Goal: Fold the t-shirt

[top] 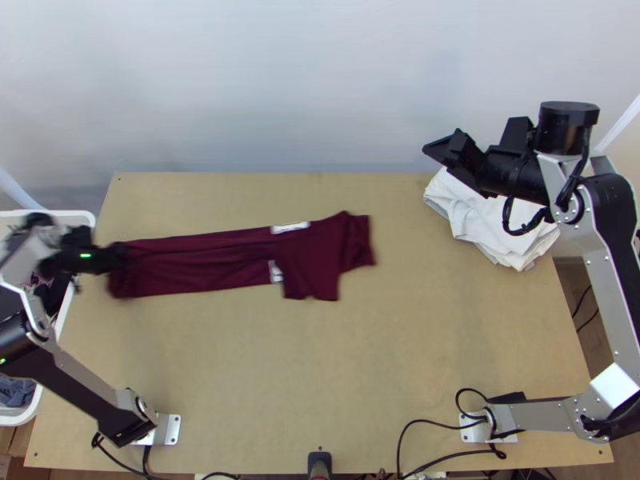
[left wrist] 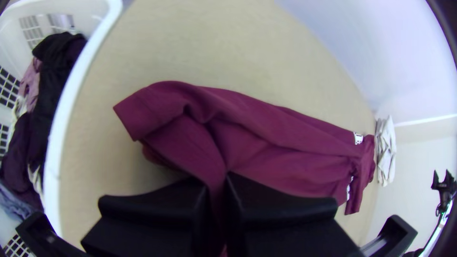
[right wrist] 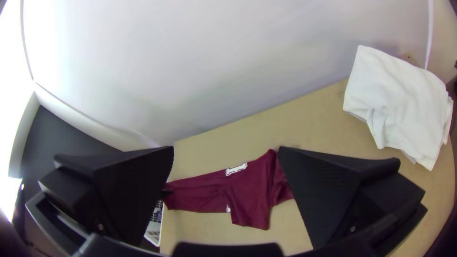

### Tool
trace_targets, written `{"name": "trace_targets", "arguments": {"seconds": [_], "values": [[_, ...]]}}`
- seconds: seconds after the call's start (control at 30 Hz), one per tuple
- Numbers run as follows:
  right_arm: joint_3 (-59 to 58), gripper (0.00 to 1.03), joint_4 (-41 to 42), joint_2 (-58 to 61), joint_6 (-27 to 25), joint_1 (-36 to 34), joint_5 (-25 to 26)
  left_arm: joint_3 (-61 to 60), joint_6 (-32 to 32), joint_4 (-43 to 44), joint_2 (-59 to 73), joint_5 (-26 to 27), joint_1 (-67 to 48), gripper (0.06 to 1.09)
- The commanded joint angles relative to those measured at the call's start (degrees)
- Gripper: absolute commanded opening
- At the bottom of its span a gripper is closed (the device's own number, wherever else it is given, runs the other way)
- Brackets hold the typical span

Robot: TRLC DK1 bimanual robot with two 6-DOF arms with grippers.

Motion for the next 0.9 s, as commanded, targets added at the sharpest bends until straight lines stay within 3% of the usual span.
{"name": "trace_targets", "arguments": {"seconds": [0.0,0.17,0.4,0.57,0.87], "values": [[-1.6,0.99,1.1,-1.2,-0.8,-0.6,-0.3,5.6,3.1,-8.0,-2.2,0.2,1.1,0.10],[-2.3,0.99,1.7,-0.8,-0.9,-1.0,-0.3,6.3,2.0,-15.9,-13.6,3.6,-5.5,0.10],[-2.0,0.99,1.9,-0.8,-0.8,-1.2,-0.3,8.7,-10.3,-16.9,-20.0,3.8,-24.5,0.10],[-2.5,0.99,1.9,-1.5,-0.8,-1.9,-0.3,10.9,-20.7,-11.0,-17.5,3.2,-37.4,0.10],[-5.0,0.99,1.9,-4.4,-0.8,-2.6,-0.3,23.1,-33.3,-6.4,-3.1,0.3,-51.4,0.10]]}}
